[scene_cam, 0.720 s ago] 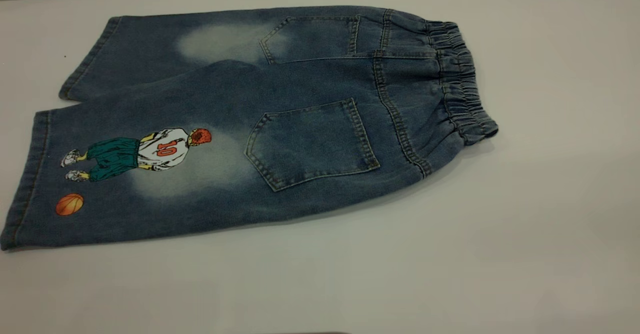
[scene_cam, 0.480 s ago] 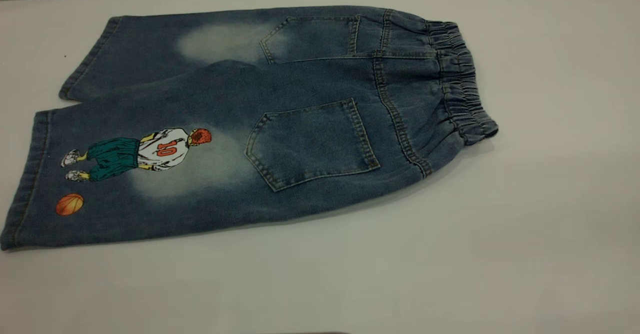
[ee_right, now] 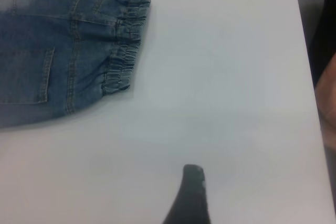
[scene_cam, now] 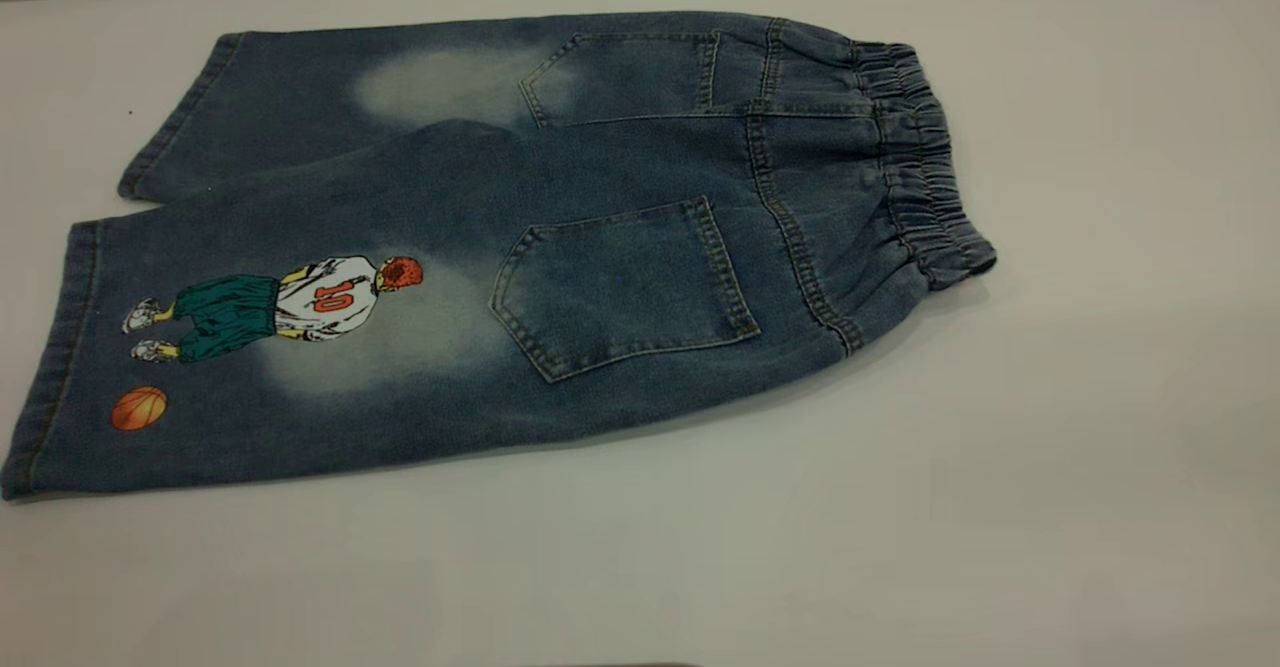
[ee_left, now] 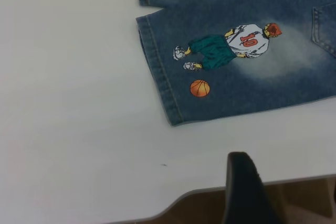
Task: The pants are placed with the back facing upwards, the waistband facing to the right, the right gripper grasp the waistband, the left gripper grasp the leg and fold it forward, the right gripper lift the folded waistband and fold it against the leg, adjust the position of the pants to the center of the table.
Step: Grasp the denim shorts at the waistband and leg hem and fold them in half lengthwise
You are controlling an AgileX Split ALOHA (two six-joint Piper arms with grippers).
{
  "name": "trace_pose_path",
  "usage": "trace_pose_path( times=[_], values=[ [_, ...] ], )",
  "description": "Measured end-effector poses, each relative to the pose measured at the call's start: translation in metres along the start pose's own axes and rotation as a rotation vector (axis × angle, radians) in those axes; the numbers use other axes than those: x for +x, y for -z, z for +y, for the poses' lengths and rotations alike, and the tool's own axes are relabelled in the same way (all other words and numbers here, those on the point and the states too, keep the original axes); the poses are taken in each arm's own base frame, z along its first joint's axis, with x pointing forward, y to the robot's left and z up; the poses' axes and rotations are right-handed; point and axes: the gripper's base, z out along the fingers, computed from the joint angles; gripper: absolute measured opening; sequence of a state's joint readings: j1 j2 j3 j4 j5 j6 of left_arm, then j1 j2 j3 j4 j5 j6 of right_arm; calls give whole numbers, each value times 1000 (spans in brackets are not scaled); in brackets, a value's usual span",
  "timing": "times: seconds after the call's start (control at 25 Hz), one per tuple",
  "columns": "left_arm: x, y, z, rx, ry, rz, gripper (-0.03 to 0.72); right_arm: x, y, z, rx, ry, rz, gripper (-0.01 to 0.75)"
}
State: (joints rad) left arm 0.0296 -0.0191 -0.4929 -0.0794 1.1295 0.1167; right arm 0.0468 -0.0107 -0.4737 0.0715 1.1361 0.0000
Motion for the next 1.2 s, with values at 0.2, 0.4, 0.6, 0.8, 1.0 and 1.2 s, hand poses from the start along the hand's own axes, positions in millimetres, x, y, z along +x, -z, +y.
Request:
trace_pose_path(
  times=[0.2, 0.4, 0.6, 0.8, 1.0, 1.2],
  values=[
    [0, 0, 0, 0, 0, 0, 360, 0, 0, 0, 0, 0, 0, 570],
    [0, 0, 0, 0, 0, 0, 360, 0, 0, 0, 0, 0, 0, 570],
    [0, 0, 0, 0, 0, 0, 360, 0, 0, 0, 0, 0, 0, 570],
    [0, 0, 0, -1, 0, 0, 360, 0, 0, 0, 0, 0, 0, 570],
    [0, 0, 0, -1, 2, 0, 360, 0, 0, 0, -4, -14, 0, 570],
    [-3, 2, 1, -15, 17, -21, 360, -2, -2, 1, -6, -42, 20, 570]
  ],
)
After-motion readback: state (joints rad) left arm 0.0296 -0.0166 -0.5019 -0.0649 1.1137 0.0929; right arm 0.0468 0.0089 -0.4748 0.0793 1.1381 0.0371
